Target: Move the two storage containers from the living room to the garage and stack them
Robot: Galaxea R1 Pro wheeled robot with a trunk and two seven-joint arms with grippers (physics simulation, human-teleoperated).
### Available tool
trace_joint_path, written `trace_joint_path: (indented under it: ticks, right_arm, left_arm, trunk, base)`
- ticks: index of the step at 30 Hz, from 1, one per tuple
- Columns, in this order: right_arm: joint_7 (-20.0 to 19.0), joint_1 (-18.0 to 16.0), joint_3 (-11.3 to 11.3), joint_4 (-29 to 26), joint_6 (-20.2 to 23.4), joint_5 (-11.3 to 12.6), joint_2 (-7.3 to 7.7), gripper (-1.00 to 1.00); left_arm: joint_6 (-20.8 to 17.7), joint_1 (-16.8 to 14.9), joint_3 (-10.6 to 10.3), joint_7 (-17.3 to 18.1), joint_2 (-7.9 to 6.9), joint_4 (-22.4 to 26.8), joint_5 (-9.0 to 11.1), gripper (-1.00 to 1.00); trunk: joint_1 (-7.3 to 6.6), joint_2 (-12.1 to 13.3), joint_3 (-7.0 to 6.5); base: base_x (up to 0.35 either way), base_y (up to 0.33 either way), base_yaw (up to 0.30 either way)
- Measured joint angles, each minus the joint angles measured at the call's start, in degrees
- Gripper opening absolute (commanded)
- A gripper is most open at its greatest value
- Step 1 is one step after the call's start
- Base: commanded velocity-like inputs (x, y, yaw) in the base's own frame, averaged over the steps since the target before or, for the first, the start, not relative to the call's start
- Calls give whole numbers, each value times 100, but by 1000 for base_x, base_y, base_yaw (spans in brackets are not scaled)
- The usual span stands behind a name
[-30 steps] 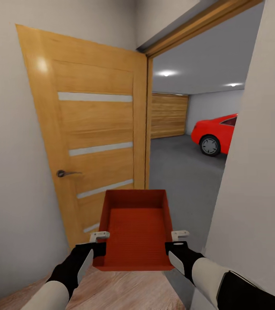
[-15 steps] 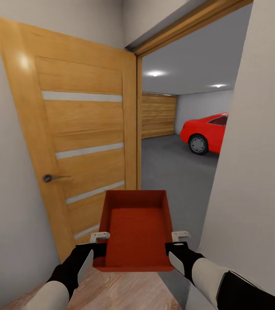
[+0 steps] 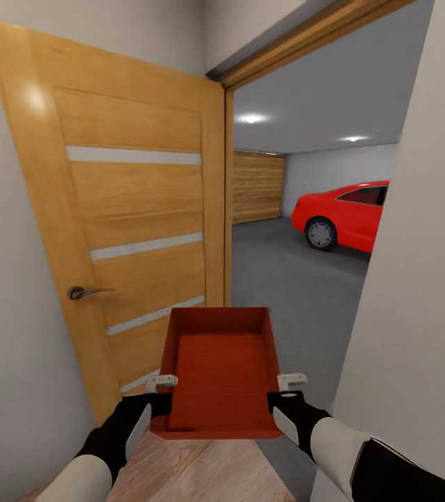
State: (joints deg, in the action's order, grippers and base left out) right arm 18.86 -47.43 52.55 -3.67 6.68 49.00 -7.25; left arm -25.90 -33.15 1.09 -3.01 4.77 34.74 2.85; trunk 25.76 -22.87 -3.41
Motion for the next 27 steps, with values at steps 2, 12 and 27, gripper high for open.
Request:
trace_joint_path:
  ticks: [2,12,27]
  right_arm:
    - [3,0,-2,-3,-2,-1,-1,-100]
    - [-2,0,-6,12,-3,-7,-7,-100]
    - [-6,0,-2,17,-3,-1,-7,-100]
  left_arm:
    - [0,0,2,4,-1,2,-4,-100]
    - [-2,1,3,5,-1,0,-8,-100]
    - [-2,1,3,6,-1,-5,-8,-100]
  trunk:
    - [0,0,0]
    - [-1,-1,0]
    - [0,0,0]
  base:
    - [0,0,-217]
    - [20,20,-109]
    - [103,100,-1]
